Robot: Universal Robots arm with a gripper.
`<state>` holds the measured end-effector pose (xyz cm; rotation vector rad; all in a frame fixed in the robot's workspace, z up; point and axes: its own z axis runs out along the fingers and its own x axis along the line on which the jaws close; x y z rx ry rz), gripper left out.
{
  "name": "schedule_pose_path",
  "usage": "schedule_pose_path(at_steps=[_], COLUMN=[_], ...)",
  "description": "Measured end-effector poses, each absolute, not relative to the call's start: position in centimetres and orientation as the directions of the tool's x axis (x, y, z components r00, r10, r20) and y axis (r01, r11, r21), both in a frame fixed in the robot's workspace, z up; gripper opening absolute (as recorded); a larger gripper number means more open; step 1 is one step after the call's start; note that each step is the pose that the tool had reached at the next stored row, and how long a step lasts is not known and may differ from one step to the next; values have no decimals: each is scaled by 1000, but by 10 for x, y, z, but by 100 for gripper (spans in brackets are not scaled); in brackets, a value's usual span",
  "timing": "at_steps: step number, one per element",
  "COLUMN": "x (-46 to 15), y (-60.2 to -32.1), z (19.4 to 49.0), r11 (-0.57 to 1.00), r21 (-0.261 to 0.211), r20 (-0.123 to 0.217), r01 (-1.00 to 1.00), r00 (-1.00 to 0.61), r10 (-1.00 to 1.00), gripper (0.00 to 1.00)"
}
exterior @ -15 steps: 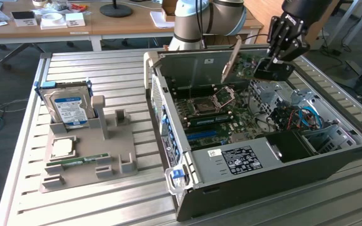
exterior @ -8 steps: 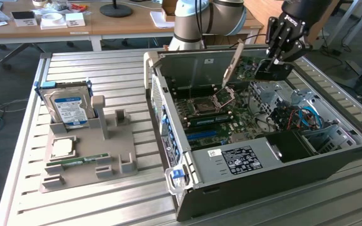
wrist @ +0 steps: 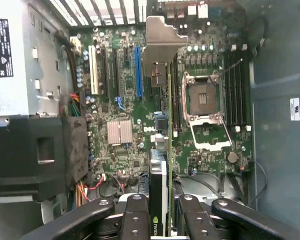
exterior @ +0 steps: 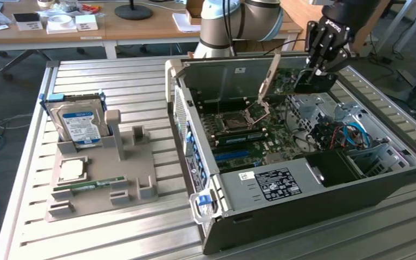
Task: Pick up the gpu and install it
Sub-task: 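Insert the gpu into the slot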
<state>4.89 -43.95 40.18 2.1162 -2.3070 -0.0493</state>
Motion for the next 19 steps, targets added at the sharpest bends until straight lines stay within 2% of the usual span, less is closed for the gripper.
schedule_pose_path(at_steps=[10, 19], x=[32, 24], y=[-439, -439], z=[398, 392], r11=[83, 76], r21=[-2, -10], r20=[-16, -17], r01=[-997, -997], r00=[-83, -76], r10=[-996, -997], gripper=[27, 27])
